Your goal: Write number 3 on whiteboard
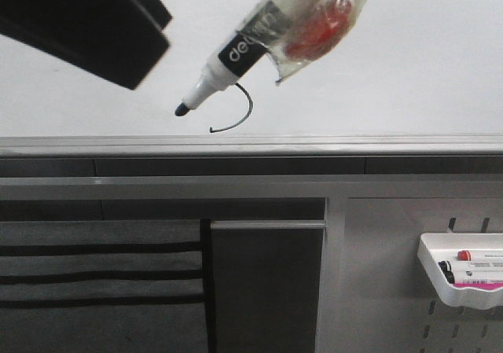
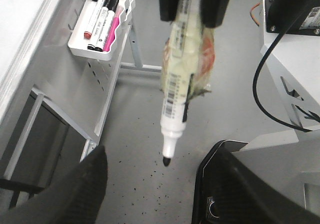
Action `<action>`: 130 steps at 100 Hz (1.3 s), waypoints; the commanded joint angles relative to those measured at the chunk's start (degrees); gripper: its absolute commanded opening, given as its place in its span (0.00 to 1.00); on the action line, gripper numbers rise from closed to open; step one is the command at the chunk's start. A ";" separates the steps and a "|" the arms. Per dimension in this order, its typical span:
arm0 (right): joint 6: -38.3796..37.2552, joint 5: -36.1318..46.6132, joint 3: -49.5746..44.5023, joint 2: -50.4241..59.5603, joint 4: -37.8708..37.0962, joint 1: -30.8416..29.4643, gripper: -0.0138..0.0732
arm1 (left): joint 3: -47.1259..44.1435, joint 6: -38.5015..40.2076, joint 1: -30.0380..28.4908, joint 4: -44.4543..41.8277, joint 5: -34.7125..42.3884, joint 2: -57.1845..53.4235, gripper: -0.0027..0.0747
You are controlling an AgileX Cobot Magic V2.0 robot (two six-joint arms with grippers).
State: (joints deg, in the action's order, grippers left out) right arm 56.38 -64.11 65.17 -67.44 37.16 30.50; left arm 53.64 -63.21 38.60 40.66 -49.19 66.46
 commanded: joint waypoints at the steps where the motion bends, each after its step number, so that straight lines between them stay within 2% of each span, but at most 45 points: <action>1: 3.03 2.53 1.37 1.38 2.02 -0.16 0.18 | 3.69 -0.11 1.38 2.82 2.16 1.78 0.58; 16: 7.42 5.35 1.37 1.38 2.02 -0.16 0.18 | 6.88 -0.11 2.49 2.82 2.05 5.66 0.58; 51: 7.50 7.37 1.37 1.38 1.26 -0.16 0.18 | 8.19 -0.94 2.58 2.69 2.17 7.26 0.56; 66: 7.50 7.37 1.37 1.38 1.26 -0.16 0.18 | 8.19 -0.94 2.58 2.69 2.17 7.26 0.38; 80: 7.50 7.37 1.37 1.38 1.26 -0.16 0.18 | 8.19 -0.94 2.58 2.69 2.17 7.26 0.24; 108: 7.50 7.18 1.37 1.38 0.95 -0.16 0.19 | 8.19 -0.94 2.58 2.69 2.17 7.26 0.14; 117: 7.14 7.06 1.37 1.38 -1.20 -0.16 0.26 | 8.19 -0.94 2.58 1.74 2.17 7.26 0.13; 130: 5.79 7.72 1.61 1.48 -2.38 -0.42 0.51 | 8.19 -0.94 2.58 -0.24 2.17 7.26 0.13</action>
State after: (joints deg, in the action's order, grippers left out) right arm 62.47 -58.51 65.17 -67.44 34.17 30.50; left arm 60.01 -64.50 40.81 39.53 -48.59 75.02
